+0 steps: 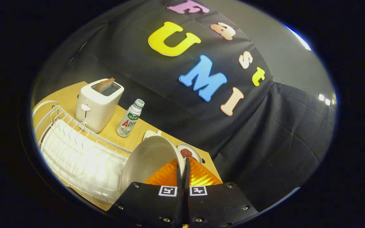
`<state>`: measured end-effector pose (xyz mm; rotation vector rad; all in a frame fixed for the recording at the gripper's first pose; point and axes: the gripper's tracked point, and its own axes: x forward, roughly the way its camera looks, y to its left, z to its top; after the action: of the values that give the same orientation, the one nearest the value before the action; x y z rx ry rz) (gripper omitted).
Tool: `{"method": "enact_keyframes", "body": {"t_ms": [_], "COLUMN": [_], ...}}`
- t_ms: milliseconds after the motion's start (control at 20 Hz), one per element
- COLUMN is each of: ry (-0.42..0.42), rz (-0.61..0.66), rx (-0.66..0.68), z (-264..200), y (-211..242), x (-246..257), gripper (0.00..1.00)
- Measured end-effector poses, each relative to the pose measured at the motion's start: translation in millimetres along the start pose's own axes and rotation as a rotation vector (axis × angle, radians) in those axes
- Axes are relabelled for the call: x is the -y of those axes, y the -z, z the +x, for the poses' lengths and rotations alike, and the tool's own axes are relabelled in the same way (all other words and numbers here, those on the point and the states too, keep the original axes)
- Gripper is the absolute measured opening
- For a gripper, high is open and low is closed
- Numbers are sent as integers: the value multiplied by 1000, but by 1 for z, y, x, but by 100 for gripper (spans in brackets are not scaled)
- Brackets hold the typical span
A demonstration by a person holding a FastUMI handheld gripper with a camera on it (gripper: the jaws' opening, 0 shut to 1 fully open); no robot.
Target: Take the plate from the dish rack, then take the spoon from the basket and place it into the plate.
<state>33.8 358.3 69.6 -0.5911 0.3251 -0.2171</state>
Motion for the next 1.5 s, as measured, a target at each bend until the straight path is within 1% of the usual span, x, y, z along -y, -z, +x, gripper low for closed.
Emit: {"method": "enact_keyframes", "body": {"t_ms": [150, 300, 600, 800, 1150, 1300, 1400, 1500], "ry": [11, 1, -66, -133, -279, -337, -359, -364], "rz": [14, 29, 54, 96, 231, 342, 422, 463], "rx": [14, 28, 28, 4, -77, -157, -213, -253], "z": [-20, -47, -95, -121, -141, -143, -142, -139], "y": [2, 8, 36, 64, 121, 150, 167, 183], "x": [17, 28, 32, 26, 4, -7, -15, -20], "gripper": [0, 0, 0, 0, 0, 0, 0, 1]}}
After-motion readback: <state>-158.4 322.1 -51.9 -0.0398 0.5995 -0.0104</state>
